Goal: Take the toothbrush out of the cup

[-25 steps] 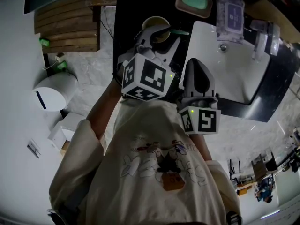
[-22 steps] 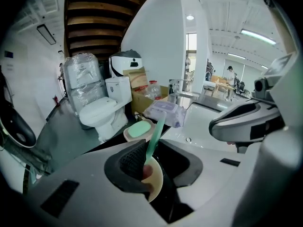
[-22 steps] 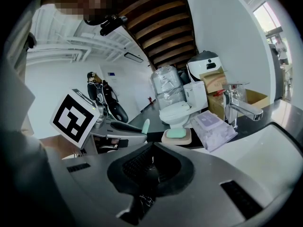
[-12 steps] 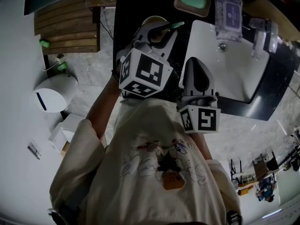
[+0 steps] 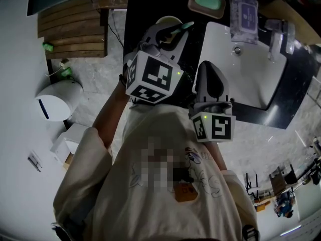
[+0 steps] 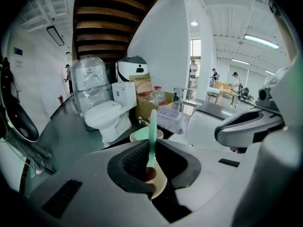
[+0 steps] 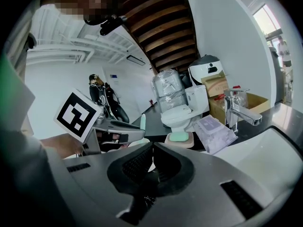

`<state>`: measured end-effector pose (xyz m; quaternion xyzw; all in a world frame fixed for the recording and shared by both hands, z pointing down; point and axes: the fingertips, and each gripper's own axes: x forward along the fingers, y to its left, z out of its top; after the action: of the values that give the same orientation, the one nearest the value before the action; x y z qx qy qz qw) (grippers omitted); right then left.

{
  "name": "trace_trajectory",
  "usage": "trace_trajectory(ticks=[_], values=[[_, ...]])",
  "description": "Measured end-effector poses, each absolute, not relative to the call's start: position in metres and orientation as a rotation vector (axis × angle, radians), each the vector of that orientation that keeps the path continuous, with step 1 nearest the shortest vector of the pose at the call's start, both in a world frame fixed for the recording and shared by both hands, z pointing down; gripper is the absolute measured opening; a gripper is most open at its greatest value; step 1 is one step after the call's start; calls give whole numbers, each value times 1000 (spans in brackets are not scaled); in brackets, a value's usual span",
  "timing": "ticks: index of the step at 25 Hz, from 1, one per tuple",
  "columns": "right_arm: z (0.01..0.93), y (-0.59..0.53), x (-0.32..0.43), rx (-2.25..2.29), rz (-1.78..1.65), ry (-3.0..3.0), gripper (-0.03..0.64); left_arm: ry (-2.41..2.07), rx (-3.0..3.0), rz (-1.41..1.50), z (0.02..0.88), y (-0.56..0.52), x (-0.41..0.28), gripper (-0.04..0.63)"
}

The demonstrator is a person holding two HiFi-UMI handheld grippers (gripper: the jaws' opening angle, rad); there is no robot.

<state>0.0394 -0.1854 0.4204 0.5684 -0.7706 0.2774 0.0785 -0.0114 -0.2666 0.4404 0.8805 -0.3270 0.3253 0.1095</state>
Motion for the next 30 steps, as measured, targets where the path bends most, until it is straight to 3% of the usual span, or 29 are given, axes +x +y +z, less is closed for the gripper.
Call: trace_trajectory(ticks=[30], values=[[368,-159,14,1705,651,-2408,18,-1153,2582,638,355,-235,-55,54]])
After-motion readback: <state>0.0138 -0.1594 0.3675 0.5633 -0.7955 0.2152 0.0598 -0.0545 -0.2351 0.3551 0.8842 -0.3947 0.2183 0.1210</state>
